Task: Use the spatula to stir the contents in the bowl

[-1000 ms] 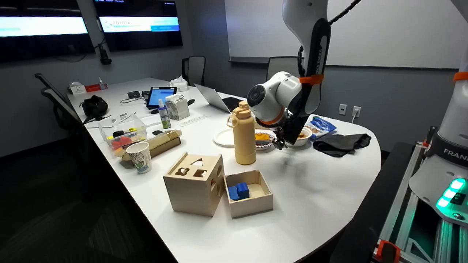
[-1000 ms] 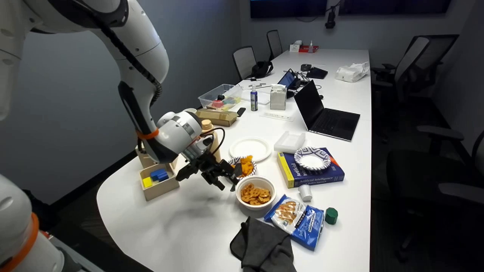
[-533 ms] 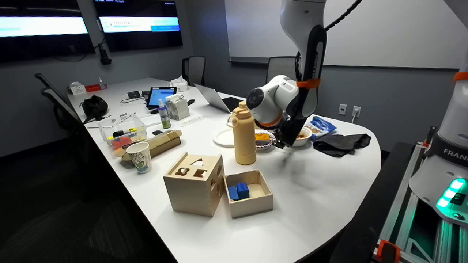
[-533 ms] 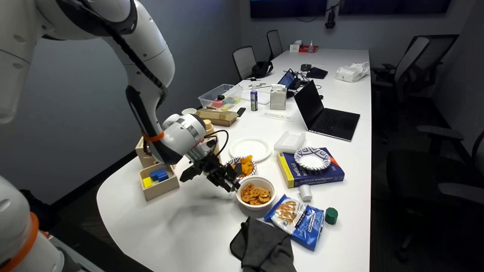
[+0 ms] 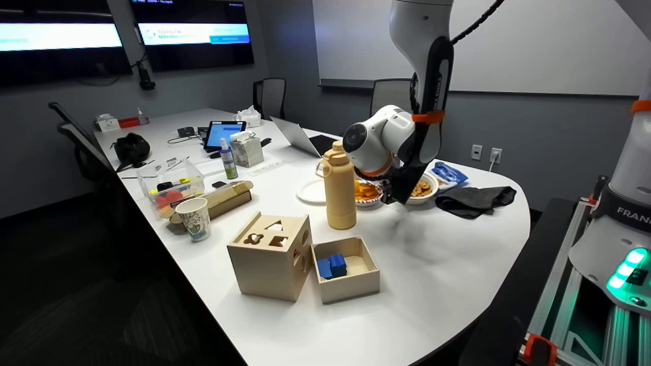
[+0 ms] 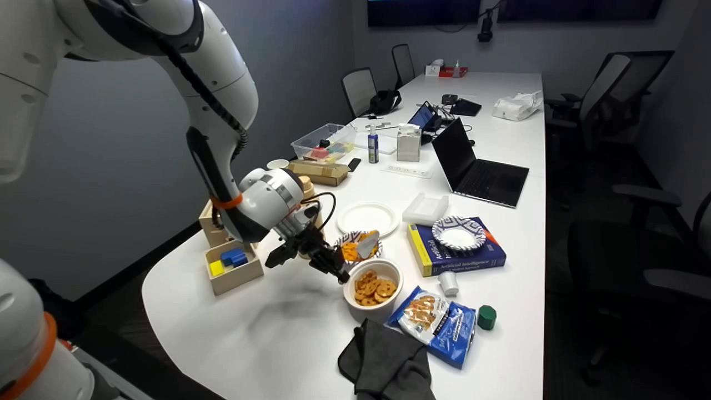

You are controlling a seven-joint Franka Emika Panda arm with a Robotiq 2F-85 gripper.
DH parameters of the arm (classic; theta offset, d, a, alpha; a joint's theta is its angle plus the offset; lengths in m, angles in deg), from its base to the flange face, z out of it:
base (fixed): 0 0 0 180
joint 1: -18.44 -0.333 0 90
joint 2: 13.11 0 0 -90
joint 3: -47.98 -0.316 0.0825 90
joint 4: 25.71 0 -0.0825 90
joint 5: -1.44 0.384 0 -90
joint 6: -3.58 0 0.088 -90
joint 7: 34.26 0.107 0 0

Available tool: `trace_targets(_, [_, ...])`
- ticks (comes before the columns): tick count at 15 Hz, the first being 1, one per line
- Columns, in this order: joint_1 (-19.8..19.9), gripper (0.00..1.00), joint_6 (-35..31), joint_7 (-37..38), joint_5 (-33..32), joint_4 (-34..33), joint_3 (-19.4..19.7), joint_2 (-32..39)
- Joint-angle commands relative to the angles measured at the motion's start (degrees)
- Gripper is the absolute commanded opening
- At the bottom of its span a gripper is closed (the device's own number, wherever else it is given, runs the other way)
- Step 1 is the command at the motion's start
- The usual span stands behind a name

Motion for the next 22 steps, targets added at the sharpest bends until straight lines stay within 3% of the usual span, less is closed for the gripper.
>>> trace_targets(1, [0.74,0.01,1.38,2.92,-2.33,0.57,-0.73,-0.88])
trace_targets(8, [0.78,0.01,4.59,1.96,-0.37,2.61,-1.64,-4.27])
trace_targets(14, [1.32,0.01,9.47,-3.37,5.78,3.92,-4.68,-7.99])
trace_targets(22, [0.93,0.01,14.55,-2.38,10.94,0.19,-4.67,-4.49])
